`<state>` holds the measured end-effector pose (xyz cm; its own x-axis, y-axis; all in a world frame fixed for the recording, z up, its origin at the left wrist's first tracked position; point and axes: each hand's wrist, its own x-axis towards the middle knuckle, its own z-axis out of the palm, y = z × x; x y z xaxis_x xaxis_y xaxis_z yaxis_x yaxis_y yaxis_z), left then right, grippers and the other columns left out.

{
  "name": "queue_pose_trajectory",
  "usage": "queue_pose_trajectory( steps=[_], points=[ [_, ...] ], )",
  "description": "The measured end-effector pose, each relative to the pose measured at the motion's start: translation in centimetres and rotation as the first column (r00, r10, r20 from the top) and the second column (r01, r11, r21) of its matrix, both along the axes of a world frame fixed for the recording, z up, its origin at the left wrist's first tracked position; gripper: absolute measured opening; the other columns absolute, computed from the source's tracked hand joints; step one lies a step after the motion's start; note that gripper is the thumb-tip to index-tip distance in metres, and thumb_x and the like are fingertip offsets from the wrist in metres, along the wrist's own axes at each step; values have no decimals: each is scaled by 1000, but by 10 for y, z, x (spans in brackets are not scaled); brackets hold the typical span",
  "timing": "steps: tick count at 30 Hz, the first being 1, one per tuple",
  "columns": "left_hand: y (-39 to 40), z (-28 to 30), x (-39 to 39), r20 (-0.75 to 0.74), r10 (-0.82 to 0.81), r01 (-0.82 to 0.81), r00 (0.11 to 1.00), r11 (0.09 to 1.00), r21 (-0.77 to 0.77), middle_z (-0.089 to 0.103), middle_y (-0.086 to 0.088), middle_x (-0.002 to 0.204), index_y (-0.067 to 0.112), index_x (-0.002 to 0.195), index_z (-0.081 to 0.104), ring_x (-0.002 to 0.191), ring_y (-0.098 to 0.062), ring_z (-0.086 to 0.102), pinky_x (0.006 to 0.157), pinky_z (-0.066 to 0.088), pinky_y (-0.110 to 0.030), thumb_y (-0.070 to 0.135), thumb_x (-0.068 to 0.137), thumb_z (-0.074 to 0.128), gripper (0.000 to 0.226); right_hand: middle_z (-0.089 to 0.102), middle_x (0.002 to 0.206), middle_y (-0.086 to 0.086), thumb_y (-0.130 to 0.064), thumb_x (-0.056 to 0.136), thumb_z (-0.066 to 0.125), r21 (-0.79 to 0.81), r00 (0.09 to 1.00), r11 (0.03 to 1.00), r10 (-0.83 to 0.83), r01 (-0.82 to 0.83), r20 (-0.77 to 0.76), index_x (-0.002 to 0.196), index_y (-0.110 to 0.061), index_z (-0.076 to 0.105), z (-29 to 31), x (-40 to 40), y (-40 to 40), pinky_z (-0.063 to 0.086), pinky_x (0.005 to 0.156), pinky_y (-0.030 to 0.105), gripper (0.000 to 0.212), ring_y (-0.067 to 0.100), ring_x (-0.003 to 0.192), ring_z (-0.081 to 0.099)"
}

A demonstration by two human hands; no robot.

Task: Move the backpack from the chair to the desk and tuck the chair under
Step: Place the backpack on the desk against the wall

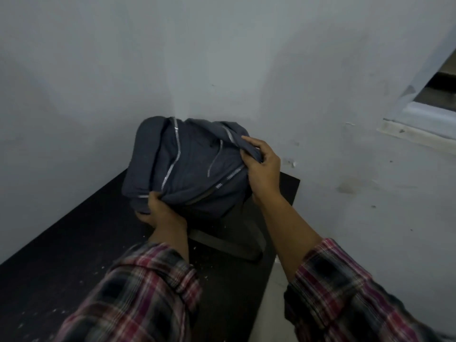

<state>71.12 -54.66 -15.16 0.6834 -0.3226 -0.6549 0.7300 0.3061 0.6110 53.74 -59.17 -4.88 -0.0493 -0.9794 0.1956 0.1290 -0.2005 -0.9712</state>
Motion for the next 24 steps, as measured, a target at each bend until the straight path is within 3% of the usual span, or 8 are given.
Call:
queue_pose_trajectory(
  steps=[3, 7, 10, 13, 17, 20, 22, 24],
  points=[
    [-11, 3, -12, 16, 16, -17, 1000, 999, 44, 49, -2, 131, 37, 146, 33, 88, -17, 59, 69, 50, -29, 21, 55, 69, 99, 69, 106, 9, 1, 88, 64, 81, 993, 992, -86, 92, -77, 108, -6, 68, -36, -16, -11, 54, 90, 31, 22, 16, 95, 65],
    [-21, -17, -21, 221, -166, 92, 961, 946, 310, 42, -11, 147, 35, 146, 34, 120, -29, 54, 101, 45, -37, 26, 62, 73, 93, 65, 107, 5, -2, 89, 63, 154, 963, 968, -166, 200, -210, 111, -10, 64, -81, -44, -17, 51, 92, 34, 23, 20, 99, 61],
    [-28, -28, -26, 303, -392, 246, 869, 872, 424, 19, -13, 158, 40, 150, 15, 134, -32, 39, 108, 33, -47, 34, 71, 71, 97, 64, 105, 3, -10, 90, 62, 199, 912, 940, -194, 278, -361, 114, -15, 60, -108, -61, -17, 47, 83, 29, 25, 21, 98, 60],
    [-19, -40, -26, 389, -617, 362, 684, 750, 554, 7, -14, 160, 38, 151, 7, 137, -37, 33, 109, 30, -50, 37, 75, 72, 100, 65, 113, 14, -17, 92, 58, 293, 822, 892, -135, 344, -553, 121, -15, 55, -139, -75, -9, 40, 80, 27, 29, 27, 100, 59],
    [-11, -49, -9, 386, -876, 363, 288, 473, 803, 11, -14, 161, 35, 152, 6, 140, -45, 25, 110, 26, -60, 53, 73, 72, 104, 41, 146, 18, -40, 91, 53, 306, 595, 774, -111, 554, -796, 141, -20, 38, -160, -69, 19, 33, 106, 52, 56, 40, 132, 38],
    [-13, -50, -14, 357, -923, 274, 143, 383, 882, 12, -14, 162, 39, 151, 0, 142, -45, 22, 109, 24, -64, 71, 70, 64, 108, 29, 156, 7, -71, 83, 42, -95, 431, 954, -216, 285, -876, 149, -32, 27, -165, -49, 46, 19, 112, 59, 78, 30, 142, 27],
    [-17, -56, -27, 372, -917, 256, 145, 398, 881, 9, -20, 161, 35, 152, -6, 143, -45, 22, 111, 23, -62, 70, 75, 58, 106, 15, 162, -1, -83, 76, 36, -116, 316, 993, -102, -26, -943, 150, -42, 15, -178, -38, 59, 2, 114, 62, 87, 25, 148, 11],
    [-22, -66, -38, 382, -909, 239, 169, 414, 878, 3, -26, 160, 29, 153, -12, 144, -45, 18, 116, 19, -59, 67, 81, 52, 104, 13, 163, -2, -79, 80, 38, -50, 187, 987, -21, -151, -982, 149, -46, 12, -197, -35, 63, 2, 111, 71, 81, 29, 149, 10]
  ],
)
